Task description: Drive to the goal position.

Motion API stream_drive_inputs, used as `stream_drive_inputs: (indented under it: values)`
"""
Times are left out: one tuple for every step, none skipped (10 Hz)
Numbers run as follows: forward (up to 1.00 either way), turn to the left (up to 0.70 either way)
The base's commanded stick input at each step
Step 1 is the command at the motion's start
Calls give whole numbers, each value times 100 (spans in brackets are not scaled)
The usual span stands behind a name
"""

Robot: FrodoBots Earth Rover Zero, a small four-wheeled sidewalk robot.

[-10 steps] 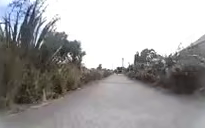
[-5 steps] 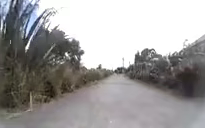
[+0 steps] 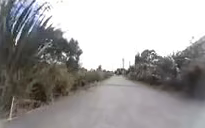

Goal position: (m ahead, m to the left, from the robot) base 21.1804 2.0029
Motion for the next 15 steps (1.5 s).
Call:
stream_drive_inputs:
  values:
    - [85, -34]
    - [85, -34]
    - [85, 0]
    - [85, 0]
    - [85, 0]
    - [85, 0]
    - [85, 0]
    - [85, 0]
    - [85, 0]
    - [85, 0]
    - [85, 0]
    - [85, 0]
    - [85, 0]
    - [85, 0]
    - [85, 0]
